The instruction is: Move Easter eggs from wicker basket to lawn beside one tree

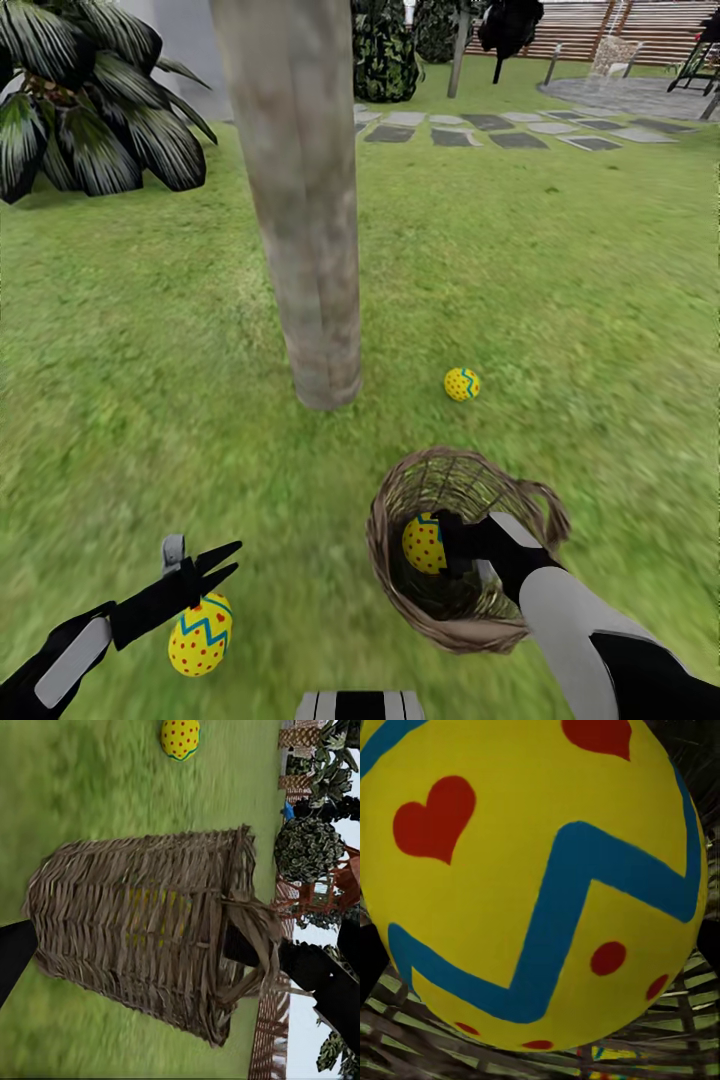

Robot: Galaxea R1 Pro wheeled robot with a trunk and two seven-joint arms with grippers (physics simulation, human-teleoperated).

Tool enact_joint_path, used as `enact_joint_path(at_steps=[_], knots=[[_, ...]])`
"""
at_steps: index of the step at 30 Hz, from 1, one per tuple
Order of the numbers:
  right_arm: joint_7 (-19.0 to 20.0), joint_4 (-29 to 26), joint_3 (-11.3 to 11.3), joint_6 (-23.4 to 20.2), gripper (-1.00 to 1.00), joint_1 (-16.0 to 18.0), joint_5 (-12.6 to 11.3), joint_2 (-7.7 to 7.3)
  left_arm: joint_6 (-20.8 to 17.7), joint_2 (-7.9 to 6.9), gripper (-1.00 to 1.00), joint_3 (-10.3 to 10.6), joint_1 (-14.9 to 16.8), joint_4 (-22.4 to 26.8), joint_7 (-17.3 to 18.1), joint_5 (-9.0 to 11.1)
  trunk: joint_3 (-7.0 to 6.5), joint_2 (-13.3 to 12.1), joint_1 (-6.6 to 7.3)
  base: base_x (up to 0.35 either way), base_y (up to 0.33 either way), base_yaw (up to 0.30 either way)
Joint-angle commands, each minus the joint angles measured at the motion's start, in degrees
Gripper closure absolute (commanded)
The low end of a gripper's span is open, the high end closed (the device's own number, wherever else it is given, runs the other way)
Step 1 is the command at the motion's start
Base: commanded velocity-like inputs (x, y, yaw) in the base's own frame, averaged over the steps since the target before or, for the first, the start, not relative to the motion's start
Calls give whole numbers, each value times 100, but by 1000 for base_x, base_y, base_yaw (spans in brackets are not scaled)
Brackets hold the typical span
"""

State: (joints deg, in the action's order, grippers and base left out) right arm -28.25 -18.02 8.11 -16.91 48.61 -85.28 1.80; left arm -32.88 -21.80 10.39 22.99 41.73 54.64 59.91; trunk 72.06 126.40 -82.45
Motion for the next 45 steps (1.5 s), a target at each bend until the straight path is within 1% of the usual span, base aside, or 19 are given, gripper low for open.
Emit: enact_joint_path(at_steps=[1,9,14,18,40,45], knots=[[-5,0,-2,5,100,0,-12,2,1,2,-100,4,-1,11,-4,-9,-20,-42,23,-219,0,-9],[-5,0,-2,-10,100,0,-15,4,-3,1,-100,4,-1,19,-6,-2,-164,-363,198,-72,0,-1],[-10,0,-2,-14,100,0,-15,1,-7,7,-100,7,1,19,-19,-39,-254,-563,308,-76,0,0],[-7,0,-3,-14,100,0,-15,1,0,5,-100,0,-1,19,-124,-20,-326,-724,396,-135,0,0],[-35,-39,-10,-18,100,0,-6,-4,10,9,-100,0,1,10,-146,-6,-750,-1606,879,-1,0,-16],[-40,-44,-14,-23,100,0,-7,-4,10,9,-100,6,-1,10,-146,-6,-871,-1806,989,0,0,0]])
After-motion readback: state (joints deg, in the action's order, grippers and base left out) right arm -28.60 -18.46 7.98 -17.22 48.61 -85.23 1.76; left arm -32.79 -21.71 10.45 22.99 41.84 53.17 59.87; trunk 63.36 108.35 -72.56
